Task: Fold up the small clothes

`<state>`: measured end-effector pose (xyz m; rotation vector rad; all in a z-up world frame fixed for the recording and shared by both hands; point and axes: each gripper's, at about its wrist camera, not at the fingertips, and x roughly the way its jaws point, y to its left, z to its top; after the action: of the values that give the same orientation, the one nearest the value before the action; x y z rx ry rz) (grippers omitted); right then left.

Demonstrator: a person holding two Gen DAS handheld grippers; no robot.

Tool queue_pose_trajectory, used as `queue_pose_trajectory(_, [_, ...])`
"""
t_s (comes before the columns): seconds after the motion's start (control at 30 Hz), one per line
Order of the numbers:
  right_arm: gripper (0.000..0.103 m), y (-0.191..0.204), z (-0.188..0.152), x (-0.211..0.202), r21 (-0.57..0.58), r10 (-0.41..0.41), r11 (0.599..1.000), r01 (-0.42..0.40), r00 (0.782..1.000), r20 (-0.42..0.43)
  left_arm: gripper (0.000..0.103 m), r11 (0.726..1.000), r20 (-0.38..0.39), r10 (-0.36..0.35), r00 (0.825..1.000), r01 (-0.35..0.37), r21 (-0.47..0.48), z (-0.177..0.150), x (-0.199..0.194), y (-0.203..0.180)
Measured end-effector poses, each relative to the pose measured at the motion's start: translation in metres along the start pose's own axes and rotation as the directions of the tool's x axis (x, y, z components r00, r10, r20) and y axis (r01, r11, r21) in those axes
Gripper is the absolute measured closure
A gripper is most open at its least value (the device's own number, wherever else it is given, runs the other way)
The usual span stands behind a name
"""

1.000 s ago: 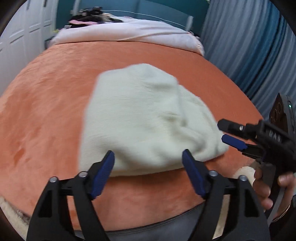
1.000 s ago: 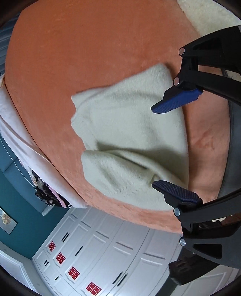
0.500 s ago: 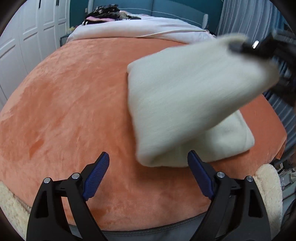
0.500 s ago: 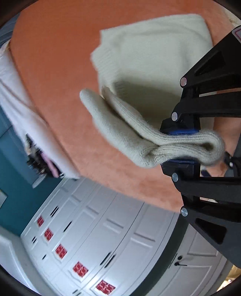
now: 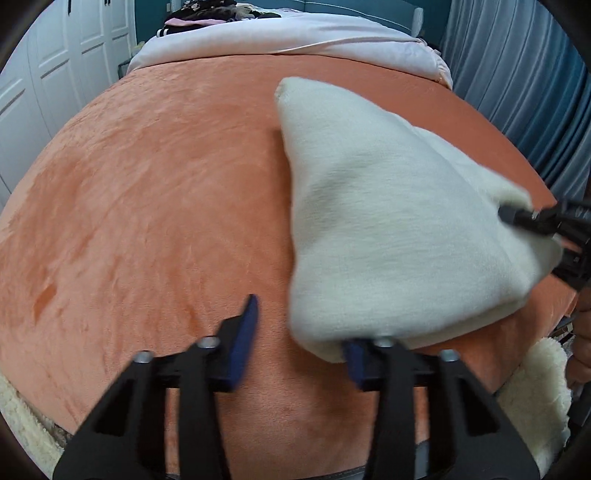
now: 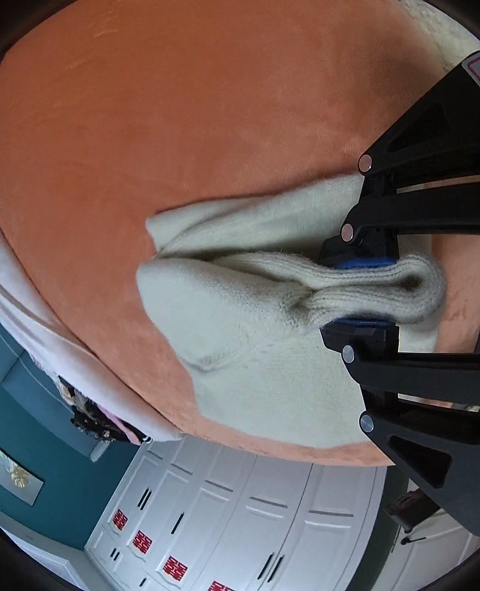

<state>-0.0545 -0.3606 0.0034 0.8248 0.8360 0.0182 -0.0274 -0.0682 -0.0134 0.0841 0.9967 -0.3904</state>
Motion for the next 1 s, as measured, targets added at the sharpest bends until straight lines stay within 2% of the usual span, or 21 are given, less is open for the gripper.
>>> queue_pose_trajectory(0.03, [0.086, 0.010, 0.004, -0.012, -0.029, 0.036, 0.999, -0.036, 0.999, 0.032, 0.083, 1.000, 0.010, 0.002, 1.000, -0.002, -0.019, 0.001, -0.006, 0.001])
queue_pose_trajectory(0.07, [0.086, 0.021, 0.006, -0.027, -0.064, 0.064, 0.996, -0.060, 0.996, 0.067, 0.083, 0.999, 0.014, -0.006, 1.000, 0.007, -0.054, 0.003, -0.010, 0.004])
queue_pose_trajectory(0.13, [0.086, 0.025, 0.002, -0.040, -0.100, 0.032, 0.995, -0.020, 0.993, 0.114, 0.083, 0.994, 0.009, -0.031, 0.999, 0.032, -0.100, 0.003, -0.013, 0.010])
queue_pose_trajectory(0.2, [0.086, 0.003, -0.007, -0.022, -0.077, -0.053, 0.995, 0.058, 0.996, 0.067, 0.083, 0.996, -0.009, -0.021, 1.000, 0.020, -0.085, -0.001, -0.006, 0.008])
queue_pose_trajectory(0.27, [0.086, -0.031, -0.019, 0.018, -0.030, -0.151, 0.988, 0.150, 0.987, -0.049, 0.082, 0.998, -0.029, -0.003, 1.000, 0.001, -0.070, -0.007, 0.006, 0.005])
queue_pose_trajectory(0.33, [0.086, -0.039, -0.026, 0.016, 0.008, -0.105, 0.994, 0.105, 0.994, -0.019, 0.081, 0.998, -0.029, 0.004, 1.000, -0.006, -0.066, -0.010, 0.008, 0.003])
queue_pose_trajectory(0.4, [0.085, -0.031, -0.022, 0.009, 0.024, -0.101, 0.995, 0.101, 0.995, -0.002, 0.079, 0.999, -0.019, 0.001, 1.000, -0.002, -0.054, -0.011, 0.002, 0.000])
queue_pose_trajectory(0.47, [0.083, -0.021, -0.019, 0.008, -0.014, -0.134, 0.991, 0.134, 0.991, -0.011, 0.067, 0.997, -0.024, 0.008, 1.000, -0.009, -0.076, -0.011, -0.002, 0.004])
queue_pose_trajectory(0.5, [0.079, -0.017, -0.019, 0.004, -0.028, -0.158, 0.987, 0.158, 0.987, -0.009, 0.065, 0.996, -0.030, 0.004, 1.000, -0.006, -0.089, -0.012, -0.005, 0.006])
queue_pose_trajectory(0.53, [0.074, -0.013, -0.020, -0.003, -0.040, -0.182, 0.983, 0.182, 0.983, 0.004, 0.061, 0.995, -0.035, 0.001, 0.999, -0.004, -0.098, -0.012, -0.009, 0.008])
queue_pose_trajectory(0.57, [0.073, -0.006, -0.017, -0.008, -0.051, -0.208, 0.977, 0.209, 0.978, 0.031, 0.058, 0.995, -0.038, -0.001, 0.999, -0.003, -0.097, -0.012, -0.014, 0.009])
queue_pose_trajectory(0.63, [0.071, 0.003, -0.023, -0.030, -0.089, -0.285, 0.951, 0.295, 0.952, 0.113, 0.052, 0.996, -0.023, 0.004, 1.000, -0.006, -0.086, -0.013, -0.029, 0.012])
queue_pose_trajectory(0.67, [0.071, 0.016, -0.022, -0.040, -0.121, -0.320, 0.932, 0.341, 0.933, 0.167, 0.046, 0.997, -0.006, 0.002, 1.000, -0.002, -0.080, -0.015, -0.038, 0.015])
queue_pose_trajectory(0.7, [0.071, 0.026, -0.020, -0.046, -0.151, -0.310, 0.928, 0.340, 0.931, 0.191, 0.041, 0.997, 0.019, 0.006, 1.000, -0.005, -0.077, -0.016, -0.047, 0.018])
queue_pose_trajectory(0.73, [0.073, 0.035, -0.018, -0.049, -0.183, -0.273, 0.934, 0.307, 0.944, 0.187, 0.031, 0.997, 0.045, 0.024, 0.999, -0.020, -0.075, -0.018, -0.056, 0.020])
queue_pose_trajectory(0.77, [0.076, 0.049, -0.015, -0.047, -0.214, -0.219, 0.944, 0.252, 0.962, 0.166, 0.028, 0.997, 0.069, 0.043, 0.997, -0.038, -0.071, -0.020, -0.064, 0.023])
queue_pose_trajectory(0.8, [0.083, 0.063, -0.012, -0.045, -0.240, -0.172, 0.949, 0.204, 0.974, 0.147, 0.028, 0.997, 0.080, 0.055, 0.995, -0.050, -0.064, -0.022, -0.068, 0.025])
queue_pose_trajectory(0.87, [0.086, 0.104, -0.006, -0.025, -0.324, -0.103, 0.937, 0.135, 0.988, 0.112, 0.027, 0.995, 0.083, 0.090, 0.993, -0.085, -0.060, -0.024, -0.074, 0.030])
queue_pose_trajectory(0.93, [0.086, 0.130, -0.008, 0.001, -0.390, -0.094, 0.914, 0.112, 0.993, 0.066, 0.026, 0.992, 0.075, 0.101, 0.992, -0.095, -0.079, -0.023, -0.076, 0.036])
queue_pose_trajectory(1.0, [0.086, 0.139, -0.015, 0.058, -0.435, -0.154, 0.893, 0.117, 0.987, -0.051, 0.026, 0.990, 0.072, 0.102, 0.992, -0.094, -0.106, -0.023, -0.077, 0.042])
